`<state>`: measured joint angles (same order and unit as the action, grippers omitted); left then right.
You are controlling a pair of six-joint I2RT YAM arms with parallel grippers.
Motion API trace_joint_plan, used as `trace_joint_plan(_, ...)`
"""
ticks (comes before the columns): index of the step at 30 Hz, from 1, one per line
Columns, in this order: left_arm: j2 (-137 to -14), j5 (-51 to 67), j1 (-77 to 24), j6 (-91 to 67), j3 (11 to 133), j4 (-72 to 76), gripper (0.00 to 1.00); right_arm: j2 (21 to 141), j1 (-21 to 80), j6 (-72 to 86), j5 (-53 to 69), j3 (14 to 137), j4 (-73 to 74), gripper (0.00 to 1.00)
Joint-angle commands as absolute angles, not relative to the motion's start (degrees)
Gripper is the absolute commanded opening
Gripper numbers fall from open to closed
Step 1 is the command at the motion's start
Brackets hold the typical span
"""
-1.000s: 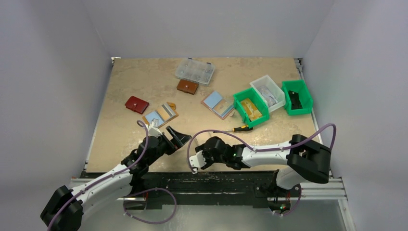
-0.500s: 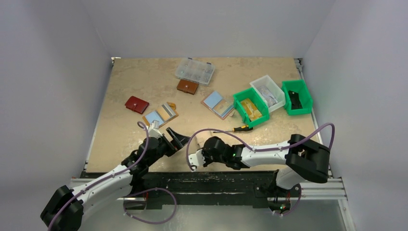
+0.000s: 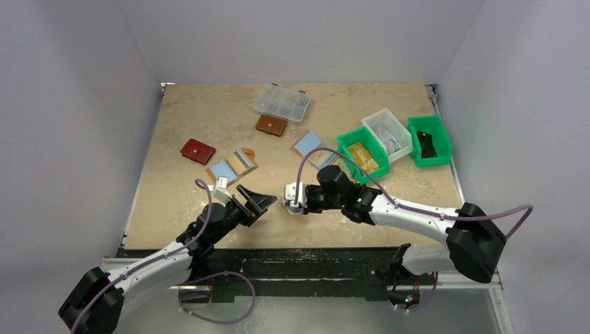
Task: Take the credit cards out of the card holder
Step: Open the card holder at the center of the board.
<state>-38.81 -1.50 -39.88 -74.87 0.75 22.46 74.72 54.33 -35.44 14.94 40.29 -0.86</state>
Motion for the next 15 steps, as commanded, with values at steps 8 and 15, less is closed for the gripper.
trace_joint_plan(8,-48.30,-0.67,-39.87,-90.15,-3.76,46.71,0.99,72.77,51.80,-28.40,26.89,42.64,-2.00,0.00)
trace_joint_plan(15,-49.24,-0.73,-39.82,-95.08,1.27,31.31,0.99,72.69,50.77,-27.86,26.03,42.41,-2.68,0.00)
